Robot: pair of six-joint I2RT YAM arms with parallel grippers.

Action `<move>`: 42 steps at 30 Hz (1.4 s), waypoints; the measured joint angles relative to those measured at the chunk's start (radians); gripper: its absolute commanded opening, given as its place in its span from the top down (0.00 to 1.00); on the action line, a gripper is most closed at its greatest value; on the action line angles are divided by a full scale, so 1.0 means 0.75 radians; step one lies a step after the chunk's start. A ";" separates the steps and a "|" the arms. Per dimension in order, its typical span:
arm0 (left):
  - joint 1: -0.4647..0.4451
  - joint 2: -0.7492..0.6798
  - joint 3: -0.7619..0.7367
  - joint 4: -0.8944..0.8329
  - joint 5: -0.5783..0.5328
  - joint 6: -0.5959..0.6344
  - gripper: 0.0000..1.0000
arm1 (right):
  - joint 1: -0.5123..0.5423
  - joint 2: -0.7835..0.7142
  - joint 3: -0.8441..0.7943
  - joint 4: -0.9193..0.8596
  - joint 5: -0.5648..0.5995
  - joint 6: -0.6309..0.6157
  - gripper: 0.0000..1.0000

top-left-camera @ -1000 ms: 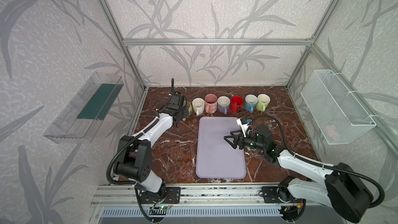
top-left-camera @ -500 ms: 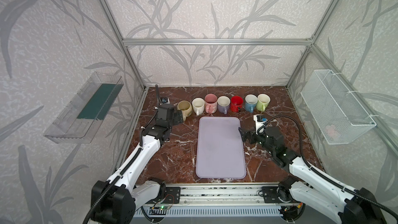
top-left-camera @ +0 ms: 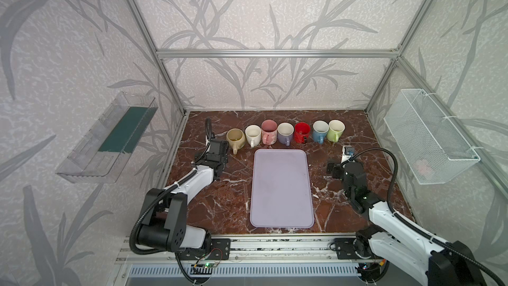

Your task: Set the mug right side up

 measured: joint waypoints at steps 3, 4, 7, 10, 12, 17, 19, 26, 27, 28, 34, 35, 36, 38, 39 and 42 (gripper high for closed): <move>0.061 0.071 -0.016 0.071 -0.017 0.024 0.01 | -0.094 0.127 0.004 0.070 -0.010 -0.008 0.01; 0.084 0.081 -0.032 0.107 -0.017 0.025 0.01 | -0.123 0.181 0.005 0.104 -0.018 -0.007 0.01; 0.131 0.096 -0.090 0.264 -0.013 0.033 0.00 | -0.181 0.377 0.034 0.198 -0.025 -0.018 0.01; 0.139 0.123 -0.129 0.432 0.005 0.054 0.00 | -0.188 0.577 0.119 0.242 -0.014 -0.047 0.01; 0.145 0.151 -0.130 0.507 0.026 0.062 0.00 | -0.187 0.644 0.167 0.254 0.012 -0.062 0.01; 0.159 0.222 -0.073 0.521 0.064 0.065 0.01 | -0.189 0.727 0.189 0.375 0.072 -0.095 0.01; 0.160 0.230 -0.059 0.523 0.068 0.067 0.01 | -0.186 0.752 0.210 0.378 0.093 -0.107 0.01; 0.139 0.135 -0.292 0.829 0.071 0.104 0.01 | -0.074 0.758 0.030 0.763 0.126 -0.248 0.01; 0.134 0.115 -0.359 0.898 0.073 0.113 0.01 | -0.046 0.770 -0.024 0.851 0.129 -0.283 0.01; 0.132 0.099 -0.420 0.957 0.077 0.121 0.01 | -0.012 0.795 -0.078 0.953 0.132 -0.327 0.01; 0.126 0.098 -0.609 1.296 0.158 0.150 0.01 | 0.032 0.804 -0.232 1.223 0.121 -0.394 0.01; 0.125 0.109 -0.631 1.351 0.178 0.158 0.01 | 0.011 0.795 -0.240 1.251 0.111 -0.388 0.01; 0.125 0.124 -0.637 1.383 0.193 0.167 0.01 | -0.007 0.787 -0.245 1.271 0.099 -0.381 0.01; 0.125 0.157 -0.625 1.420 0.223 0.184 0.01 | -0.044 0.784 -0.246 1.307 0.062 -0.366 0.01; 0.125 0.164 -0.611 1.419 0.234 0.189 0.01 | -0.057 0.784 -0.246 1.316 0.040 -0.362 0.01; 0.148 0.168 -0.542 1.375 0.286 0.188 0.01 | -0.097 0.833 -0.224 1.346 -0.059 -0.357 0.01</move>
